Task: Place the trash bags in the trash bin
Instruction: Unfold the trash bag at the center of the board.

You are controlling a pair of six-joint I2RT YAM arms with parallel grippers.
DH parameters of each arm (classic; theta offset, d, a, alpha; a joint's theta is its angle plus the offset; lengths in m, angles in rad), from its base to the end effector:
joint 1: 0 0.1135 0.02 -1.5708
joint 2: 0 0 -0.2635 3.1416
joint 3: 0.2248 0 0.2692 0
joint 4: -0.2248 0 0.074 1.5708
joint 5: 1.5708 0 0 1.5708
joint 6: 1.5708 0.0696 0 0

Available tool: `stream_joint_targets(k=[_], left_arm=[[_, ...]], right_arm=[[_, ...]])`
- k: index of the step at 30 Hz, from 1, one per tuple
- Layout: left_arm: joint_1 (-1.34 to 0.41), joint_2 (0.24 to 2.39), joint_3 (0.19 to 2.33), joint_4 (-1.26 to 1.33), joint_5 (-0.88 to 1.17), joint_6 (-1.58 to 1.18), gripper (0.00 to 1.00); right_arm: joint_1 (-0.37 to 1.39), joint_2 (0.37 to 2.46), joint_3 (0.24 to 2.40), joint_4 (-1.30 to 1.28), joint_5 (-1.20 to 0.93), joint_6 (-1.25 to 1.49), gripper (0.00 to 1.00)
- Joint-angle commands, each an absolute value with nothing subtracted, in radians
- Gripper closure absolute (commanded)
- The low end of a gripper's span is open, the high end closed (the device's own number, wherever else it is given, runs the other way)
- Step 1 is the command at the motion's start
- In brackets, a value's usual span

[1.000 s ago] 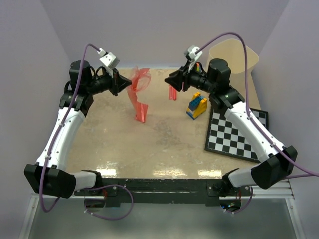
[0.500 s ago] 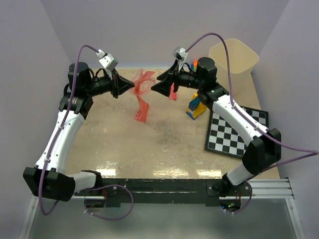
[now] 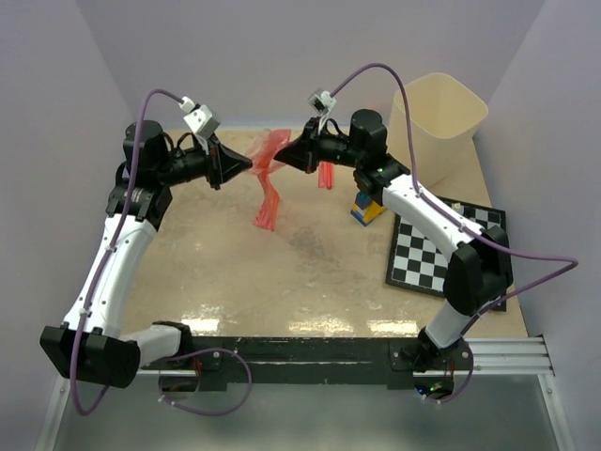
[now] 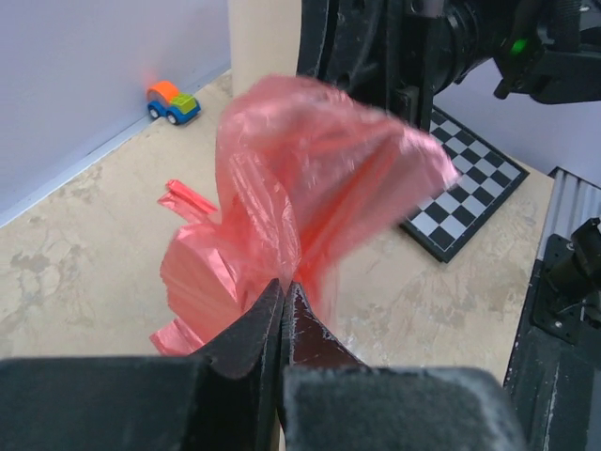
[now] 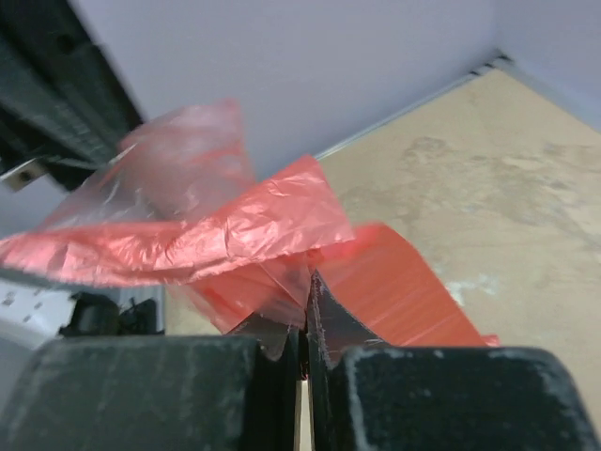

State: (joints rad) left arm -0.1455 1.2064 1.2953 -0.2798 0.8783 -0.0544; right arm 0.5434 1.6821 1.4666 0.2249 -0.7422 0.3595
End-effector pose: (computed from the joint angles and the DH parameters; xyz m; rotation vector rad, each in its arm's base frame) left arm 0.2875 -0.0963 0.4203 0.7180 1.6281 -0.9121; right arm 0.3555 0.2697 0.3791 -0.7713 1.5327 1.2625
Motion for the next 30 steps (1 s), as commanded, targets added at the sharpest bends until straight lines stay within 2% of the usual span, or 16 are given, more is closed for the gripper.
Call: stream_joint_targets(k=[1, 4, 7, 9, 10, 11, 15, 17, 23, 27, 30], left_arm=[[-0.147, 1.135, 1.275, -0.327, 0.773, -0.005, 1.00], [-0.146, 1.114, 1.247, -0.351, 0.707, 0.032, 1.00], [-0.147, 1.118, 1.224, -0.350, 0.745, 0.023, 1.00], [-0.147, 1.126, 1.226, -0.338, 0.796, 0.023, 0.75], [-0.149, 1.126, 1.230, -0.324, 0.801, 0.017, 0.58], [-0.149, 1.127, 1.242, -0.310, 0.802, 0.020, 0.48], [-0.184, 1.108, 1.290, -0.252, 0.758, 0.115, 0.26], [-0.238, 1.109, 1.324, -0.265, 0.700, 0.217, 0.21], [-0.357, 1.207, 1.407, -0.338, 0.640, 0.342, 0.24], [-0.382, 1.302, 1.462, -0.357, 0.569, 0.385, 0.36], [-0.383, 1.367, 1.525, -0.403, 0.578, 0.419, 0.50]], right_arm=[[0.515, 1.609, 1.513, 0.137, -0.453, 0.322, 1.00], [0.497, 1.582, 1.502, 0.086, -0.361, 0.314, 1.00], [0.495, 1.571, 1.488, 0.098, -0.443, 0.301, 1.00], [0.502, 1.565, 1.471, 0.115, -0.500, 0.278, 1.00], [0.511, 1.560, 1.471, 0.109, -0.506, 0.261, 1.00], [0.518, 1.559, 1.474, 0.089, -0.494, 0.238, 1.00], [0.520, 1.549, 1.477, 0.060, -0.480, 0.212, 1.00], [0.520, 1.548, 1.477, 0.057, -0.485, 0.213, 1.00], [0.522, 1.554, 1.479, 0.066, -0.492, 0.225, 1.00], [0.525, 1.554, 1.493, 0.058, -0.494, 0.213, 1.00], [0.526, 1.549, 1.493, 0.055, -0.497, 0.207, 1.00]])
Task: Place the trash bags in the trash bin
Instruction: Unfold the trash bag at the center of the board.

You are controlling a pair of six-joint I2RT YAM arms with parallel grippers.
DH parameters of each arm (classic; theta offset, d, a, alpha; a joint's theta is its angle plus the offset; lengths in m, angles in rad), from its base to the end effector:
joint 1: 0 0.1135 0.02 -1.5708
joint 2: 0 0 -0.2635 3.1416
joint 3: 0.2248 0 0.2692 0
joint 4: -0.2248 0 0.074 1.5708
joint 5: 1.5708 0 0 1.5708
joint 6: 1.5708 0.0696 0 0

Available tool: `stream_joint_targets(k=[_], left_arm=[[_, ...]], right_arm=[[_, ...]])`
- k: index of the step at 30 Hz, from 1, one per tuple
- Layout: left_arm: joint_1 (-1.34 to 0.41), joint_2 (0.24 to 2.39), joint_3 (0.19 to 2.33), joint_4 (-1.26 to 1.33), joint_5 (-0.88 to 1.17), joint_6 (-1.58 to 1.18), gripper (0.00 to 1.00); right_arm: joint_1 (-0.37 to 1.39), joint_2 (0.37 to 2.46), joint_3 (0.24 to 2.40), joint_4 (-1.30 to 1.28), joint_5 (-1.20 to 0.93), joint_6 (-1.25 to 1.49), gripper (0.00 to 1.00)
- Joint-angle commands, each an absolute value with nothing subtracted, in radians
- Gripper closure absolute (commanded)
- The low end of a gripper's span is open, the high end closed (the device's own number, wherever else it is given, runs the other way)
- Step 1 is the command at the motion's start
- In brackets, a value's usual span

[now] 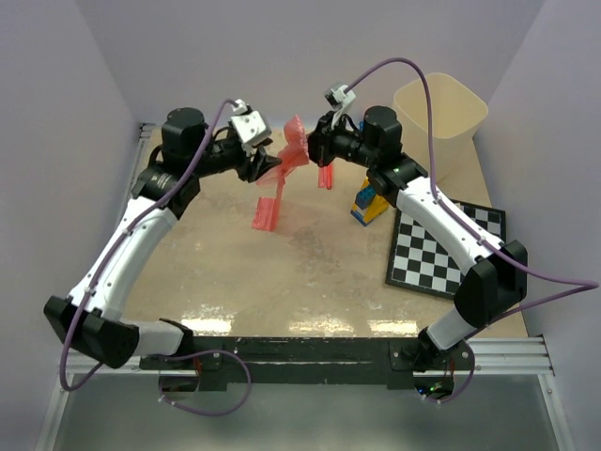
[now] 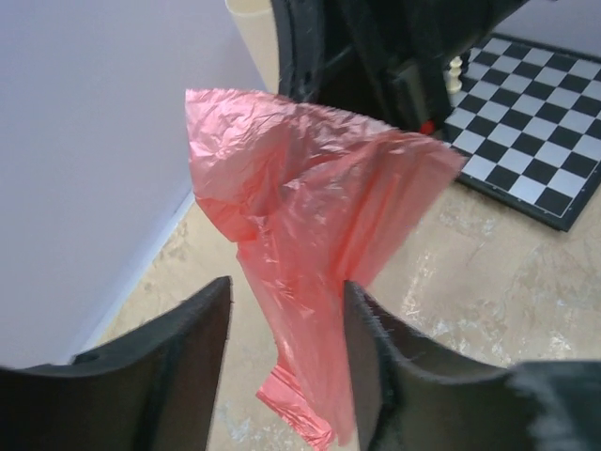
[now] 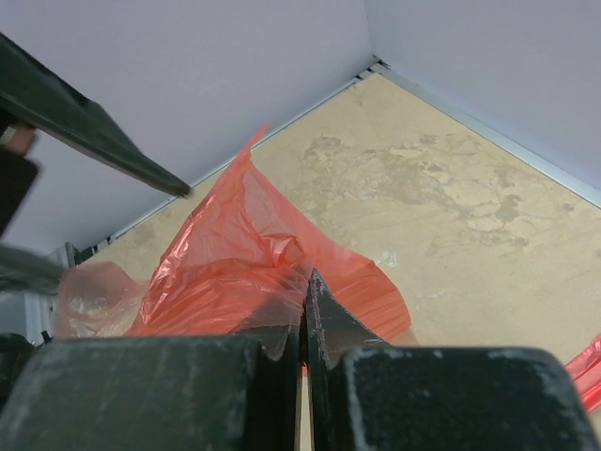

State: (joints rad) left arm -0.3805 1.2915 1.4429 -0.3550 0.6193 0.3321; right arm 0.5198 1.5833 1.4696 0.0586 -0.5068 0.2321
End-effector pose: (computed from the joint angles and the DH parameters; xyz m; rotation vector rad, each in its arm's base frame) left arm 0.2874 -0.1585 0.4393 1.0171 1.4513 -0.5823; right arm 0.3525 0.2407 0.3994 -0.6417 1.5873 0.9783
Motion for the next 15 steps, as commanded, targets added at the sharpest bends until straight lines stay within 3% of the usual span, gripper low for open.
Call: stream_joint_targets(k=[1, 4, 7, 15], left_arm=[[-0.383, 1.376, 1.535, -0.403, 0.584, 0.420, 0.52], [-0.385, 1.387, 1.545, -0.405, 0.592, 0.429, 0.65], [-0.385, 1.381, 1.539, -0.416, 0.549, 0.446, 0.99], [-0.342, 1.261, 1.372, -0.272, 0.184, 0.361, 1.00]], right_arm=[[0.526, 1.548, 1.488, 0.054, -0.494, 0.204, 1.00], [0.526, 1.537, 1.476, 0.054, -0.486, 0.201, 1.00], [0.522, 1.529, 1.463, 0.043, -0.480, 0.198, 1.00], [0.453, 1.502, 1.431, 0.003, -0.423, 0.232, 1.00]])
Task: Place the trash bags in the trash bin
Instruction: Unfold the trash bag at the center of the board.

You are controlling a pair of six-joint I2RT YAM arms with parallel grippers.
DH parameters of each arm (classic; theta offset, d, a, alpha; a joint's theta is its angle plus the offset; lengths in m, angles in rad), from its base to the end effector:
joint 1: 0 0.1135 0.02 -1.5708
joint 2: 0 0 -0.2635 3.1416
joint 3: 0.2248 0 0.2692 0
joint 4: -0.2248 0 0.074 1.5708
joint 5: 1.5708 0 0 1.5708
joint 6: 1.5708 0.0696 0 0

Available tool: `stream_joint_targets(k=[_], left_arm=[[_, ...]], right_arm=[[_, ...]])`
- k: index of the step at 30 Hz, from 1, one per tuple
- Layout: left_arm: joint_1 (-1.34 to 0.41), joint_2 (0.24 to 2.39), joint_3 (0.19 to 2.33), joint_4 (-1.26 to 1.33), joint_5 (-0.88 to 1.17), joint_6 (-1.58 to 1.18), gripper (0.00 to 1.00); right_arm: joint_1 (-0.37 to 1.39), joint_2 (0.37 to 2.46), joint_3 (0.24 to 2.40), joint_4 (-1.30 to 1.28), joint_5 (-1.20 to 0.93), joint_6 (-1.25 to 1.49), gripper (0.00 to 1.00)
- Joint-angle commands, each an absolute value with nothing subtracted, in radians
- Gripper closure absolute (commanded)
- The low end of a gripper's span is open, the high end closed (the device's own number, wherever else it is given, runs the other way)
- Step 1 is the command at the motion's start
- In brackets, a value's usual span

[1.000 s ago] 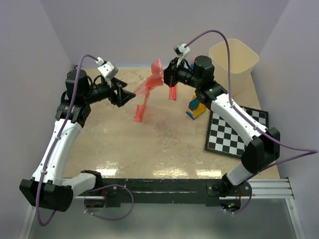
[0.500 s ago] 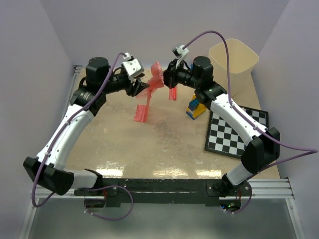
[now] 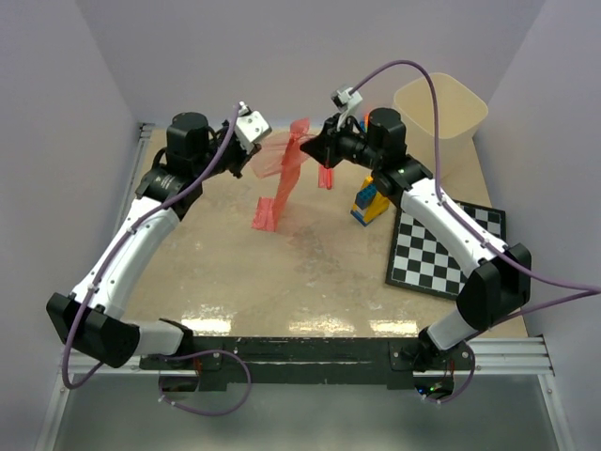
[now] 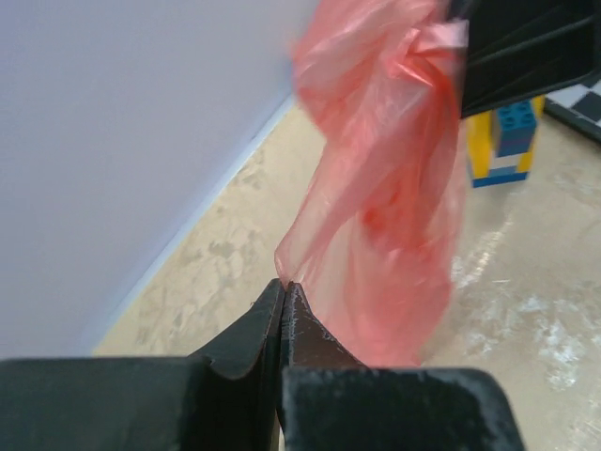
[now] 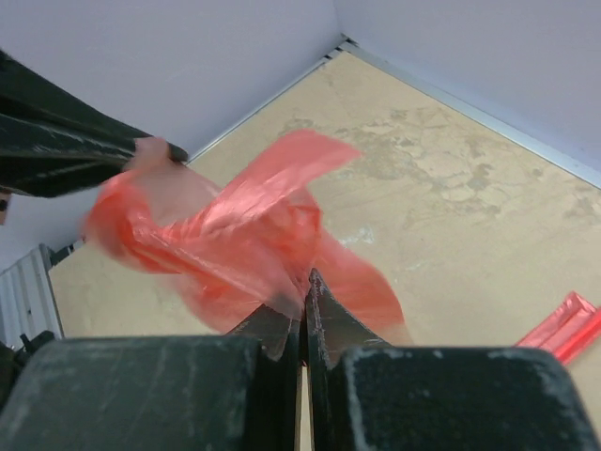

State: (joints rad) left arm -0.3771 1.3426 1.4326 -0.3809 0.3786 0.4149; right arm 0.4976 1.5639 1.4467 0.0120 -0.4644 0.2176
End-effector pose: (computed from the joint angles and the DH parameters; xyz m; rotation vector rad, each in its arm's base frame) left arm 0.3152 -0.1525 0.4137 0.9490 1.5915 -0.3256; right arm 0.3553 0.2285 0.3916 -0.5997 1.6447 0.9187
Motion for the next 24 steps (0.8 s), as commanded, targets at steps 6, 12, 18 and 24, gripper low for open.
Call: stream_joint_targets(k=[6, 12, 18, 24], left_arm=[[-0.253, 1.258, 1.341, -0.264, 0.117, 0.250, 1.00], [-0.218, 1.258, 1.319, -0.261, 0.197, 0.189, 1.00], [-0.244, 1.238, 1.318, -0.244, 0.614, 0.233, 0.58], [-0.324, 1.250, 1.365, -0.218, 0.643, 0.330, 0.36]], right_arm=[[0.377, 1.485, 1.396, -0.023, -0.423, 0.262, 1.00], [0.357, 1.451, 1.362, -0.035, -0.426, 0.239, 1.00], [0.359, 1.457, 1.379, -0.035, -0.500, 0.218, 1.00], [0.371, 1.467, 1.402, -0.029, -0.517, 0.224, 1.00]])
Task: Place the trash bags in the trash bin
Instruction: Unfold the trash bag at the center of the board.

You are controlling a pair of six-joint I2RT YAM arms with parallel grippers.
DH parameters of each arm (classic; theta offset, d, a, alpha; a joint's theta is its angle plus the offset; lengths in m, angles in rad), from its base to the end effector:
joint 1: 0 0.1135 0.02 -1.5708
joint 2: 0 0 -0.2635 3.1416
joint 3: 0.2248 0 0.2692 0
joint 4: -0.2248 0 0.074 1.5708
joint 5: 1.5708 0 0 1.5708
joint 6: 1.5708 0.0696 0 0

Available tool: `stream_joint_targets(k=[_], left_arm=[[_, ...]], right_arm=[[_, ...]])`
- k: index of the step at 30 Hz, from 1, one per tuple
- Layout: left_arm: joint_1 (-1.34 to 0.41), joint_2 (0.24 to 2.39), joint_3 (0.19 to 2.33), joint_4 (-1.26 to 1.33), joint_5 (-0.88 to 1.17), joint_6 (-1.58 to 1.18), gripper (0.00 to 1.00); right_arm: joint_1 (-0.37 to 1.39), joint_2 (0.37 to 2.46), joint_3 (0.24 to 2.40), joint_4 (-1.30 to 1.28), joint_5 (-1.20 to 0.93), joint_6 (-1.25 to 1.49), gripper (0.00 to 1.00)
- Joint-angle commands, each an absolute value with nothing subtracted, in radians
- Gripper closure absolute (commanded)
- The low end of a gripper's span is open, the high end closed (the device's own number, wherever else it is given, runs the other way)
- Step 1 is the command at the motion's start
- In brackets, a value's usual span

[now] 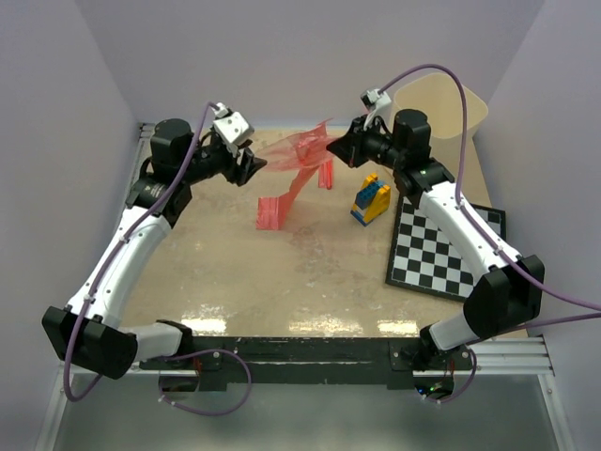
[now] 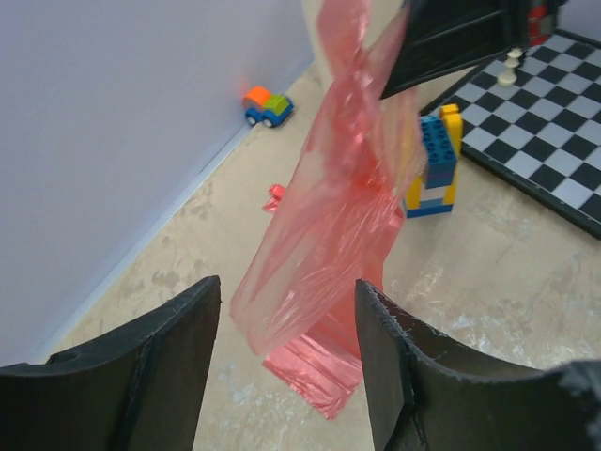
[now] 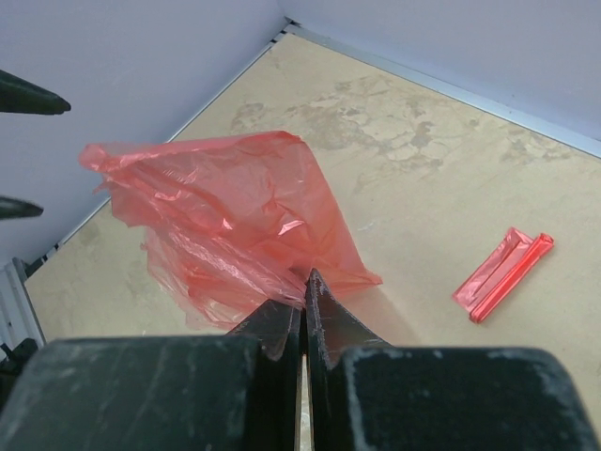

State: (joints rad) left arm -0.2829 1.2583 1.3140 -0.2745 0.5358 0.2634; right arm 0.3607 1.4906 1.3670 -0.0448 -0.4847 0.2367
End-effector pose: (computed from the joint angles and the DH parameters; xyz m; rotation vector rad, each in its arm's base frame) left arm 0.3054 -0.1258 0.4097 0.8397 1.5748 -0.4921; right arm 0.3632 0.1716 0.3806 -0.4756 1.7336 0.8530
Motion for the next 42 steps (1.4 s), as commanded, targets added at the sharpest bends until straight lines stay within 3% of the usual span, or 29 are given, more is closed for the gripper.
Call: stream_joint_targets(k=[1, 9, 16, 18, 20, 22, 31, 41, 42], left_arm=[[-0.337, 1.267, 1.390, -0.239, 0.644, 0.342, 0.35], [-0.396, 1.367, 1.449, -0.250, 0.568, 0.440, 0.35], [-0.397, 1.474, 1.575, -0.464, 0.745, 0.566, 0.44], [-0.397, 1.496, 1.598, -0.533, 0.791, 0.600, 0.58], [-0.397, 1.519, 1.615, -0.578, 0.799, 0.615, 0.85], [-0.397, 1.540, 1.629, -0.618, 0.770, 0.627, 1.00], [-0.315, 1.456, 1.480, -0.442, 0.525, 0.477, 1.00], [-0.235, 1.466, 1.462, -0.437, 0.601, 0.350, 1.00], [-0.235, 1.470, 1.468, -0.433, 0.606, 0.339, 1.00]], right_arm=[[0.374, 1.468, 1.404, -0.029, -0.520, 0.222, 1.00], [0.396, 1.451, 1.410, -0.028, -0.548, 0.209, 1.00], [0.397, 1.431, 1.408, -0.035, -0.534, 0.201, 1.00], [0.397, 1.434, 1.405, -0.032, -0.535, 0.210, 1.00], [0.394, 1.437, 1.404, -0.029, -0.535, 0.227, 1.00], [0.388, 1.443, 1.405, -0.035, -0.535, 0.227, 1.00], [0.299, 1.434, 1.394, -0.078, -0.546, 0.235, 1.00], [0.273, 1.427, 1.356, -0.069, -0.595, 0.232, 1.00], [0.273, 1.428, 1.359, -0.066, -0.618, 0.207, 0.96]])
